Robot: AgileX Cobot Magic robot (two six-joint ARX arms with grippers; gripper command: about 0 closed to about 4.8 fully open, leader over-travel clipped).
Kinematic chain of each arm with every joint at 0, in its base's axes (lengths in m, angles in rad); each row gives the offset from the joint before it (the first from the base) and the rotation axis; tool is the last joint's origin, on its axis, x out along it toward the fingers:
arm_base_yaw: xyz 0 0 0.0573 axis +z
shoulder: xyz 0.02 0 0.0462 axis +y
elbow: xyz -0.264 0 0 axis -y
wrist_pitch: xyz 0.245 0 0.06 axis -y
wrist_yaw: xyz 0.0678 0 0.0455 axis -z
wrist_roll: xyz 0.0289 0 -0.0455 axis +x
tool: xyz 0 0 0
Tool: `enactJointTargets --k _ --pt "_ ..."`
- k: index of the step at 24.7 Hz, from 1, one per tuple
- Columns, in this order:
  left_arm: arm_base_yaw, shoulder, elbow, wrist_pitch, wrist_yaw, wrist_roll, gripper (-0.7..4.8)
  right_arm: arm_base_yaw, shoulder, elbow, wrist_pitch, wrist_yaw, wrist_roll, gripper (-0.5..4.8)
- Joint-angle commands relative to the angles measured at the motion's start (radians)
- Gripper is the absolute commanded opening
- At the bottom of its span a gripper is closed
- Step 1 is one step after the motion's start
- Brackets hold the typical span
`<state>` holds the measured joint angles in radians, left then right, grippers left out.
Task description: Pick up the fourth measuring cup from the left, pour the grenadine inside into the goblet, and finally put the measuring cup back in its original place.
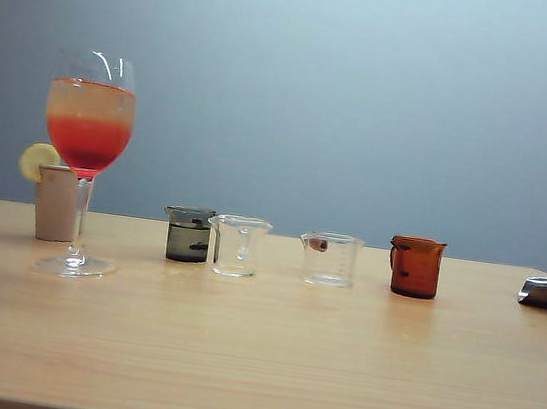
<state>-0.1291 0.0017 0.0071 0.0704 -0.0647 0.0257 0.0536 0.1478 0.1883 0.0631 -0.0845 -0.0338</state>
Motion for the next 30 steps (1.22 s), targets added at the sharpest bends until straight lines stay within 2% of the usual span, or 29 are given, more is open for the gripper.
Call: enactJointTargets --k 1,8,13,16,30 --pt "0.002 0.000 0.002 0.013 -0.002 0.001 -0.05 -0.058 -0.067 -0.051 0.015 -0.060 0.003 -0.01" --pt "0.002 0.000 0.002 0.013 -0.002 0.001 -0.05 -0.075 -0.147 -0.143 0.021 0.013 0.008 -0.01" --pt "0.002 0.000 0.002 0.013 -0.002 0.001 -0.05 -0.076 -0.146 -0.187 0.009 0.020 0.009 -0.01" --pt "0.002 0.000 0.002 0.013 -0.002 0.001 -0.05 -0.076 -0.146 -0.187 -0.018 0.031 0.045 -0.01" --pt "0.002 0.000 0.002 0.013 -0.002 0.001 -0.05 -0.076 -0.146 -0.187 -0.023 0.053 0.045 -0.01"
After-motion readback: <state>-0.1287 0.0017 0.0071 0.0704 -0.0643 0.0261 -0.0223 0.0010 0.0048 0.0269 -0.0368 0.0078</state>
